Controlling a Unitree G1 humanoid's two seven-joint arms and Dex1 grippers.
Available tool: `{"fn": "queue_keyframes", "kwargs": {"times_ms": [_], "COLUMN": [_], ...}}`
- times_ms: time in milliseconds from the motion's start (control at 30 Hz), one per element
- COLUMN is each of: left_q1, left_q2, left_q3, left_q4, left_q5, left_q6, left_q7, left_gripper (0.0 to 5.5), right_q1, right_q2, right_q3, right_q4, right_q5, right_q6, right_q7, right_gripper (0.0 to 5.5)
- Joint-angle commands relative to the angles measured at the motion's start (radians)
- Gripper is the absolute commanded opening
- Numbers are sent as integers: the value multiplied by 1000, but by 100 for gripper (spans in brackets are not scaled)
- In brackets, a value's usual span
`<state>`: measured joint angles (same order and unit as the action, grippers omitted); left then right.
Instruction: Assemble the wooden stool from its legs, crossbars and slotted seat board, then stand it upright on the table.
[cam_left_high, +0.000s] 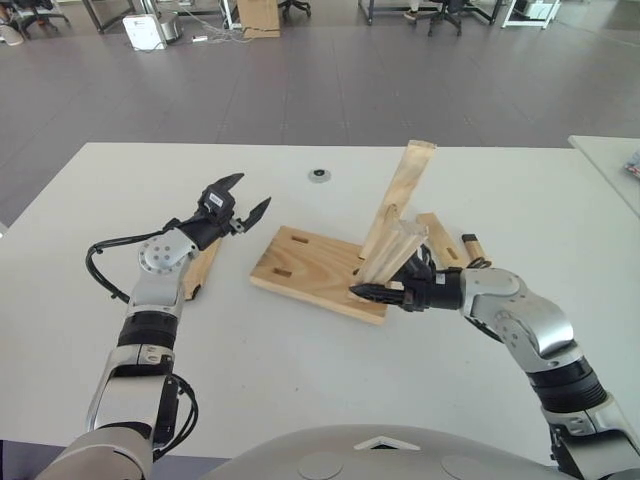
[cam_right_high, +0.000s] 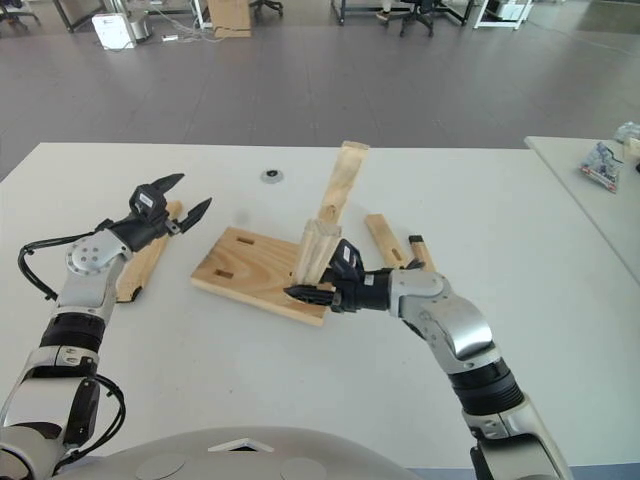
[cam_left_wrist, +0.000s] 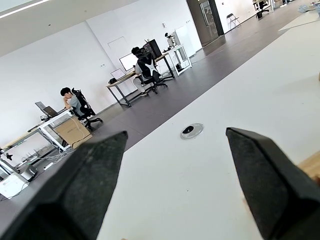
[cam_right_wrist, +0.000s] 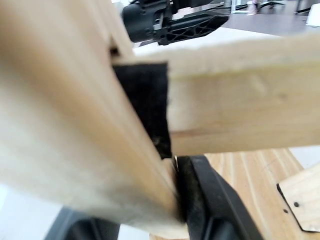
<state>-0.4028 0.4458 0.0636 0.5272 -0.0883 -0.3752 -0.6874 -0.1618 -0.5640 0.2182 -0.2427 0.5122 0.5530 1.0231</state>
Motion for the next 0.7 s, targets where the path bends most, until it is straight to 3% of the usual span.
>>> {"fn": "queue_keyframes", "kwargs": {"times_ms": [33,100,200,333,400,533,700], "left_q1": [-9,-7,-5,14,26,27,-20], "left_q2": [17,18,19,26,55,184,152], "left_q3": [-2,-3,-5,-6,-29,-231,-331], "left_q4": [-12,-16,-18,-26,5,226,346], "left_q5": [-8,-8,-6,-9,33,373,458], "left_q6": [16,17,15,19,6,-110,-204], "left_q7": [-9,-12,-16,-24,-40,51,104], "left_gripper": [365,365,365,365,365,365,365], "right_q1": [-25,-35,-9,5,18,25,30], "right_q2": [-49,-49,-51,-43,-80,-173,-164], "right_q3": [43,56,93,56,19,-77,-56], "right_q4": [78,116,116,154,146,150,187], "right_q5": [-132,-216,-279,-302,-289,-254,-336], "right_q6": [-69,-116,-174,-300,-309,-281,-296], "right_q7": [-9,-65,-66,-70,-51,1,-50], "right_gripper": [146,146,213,280,280,280,280]}}
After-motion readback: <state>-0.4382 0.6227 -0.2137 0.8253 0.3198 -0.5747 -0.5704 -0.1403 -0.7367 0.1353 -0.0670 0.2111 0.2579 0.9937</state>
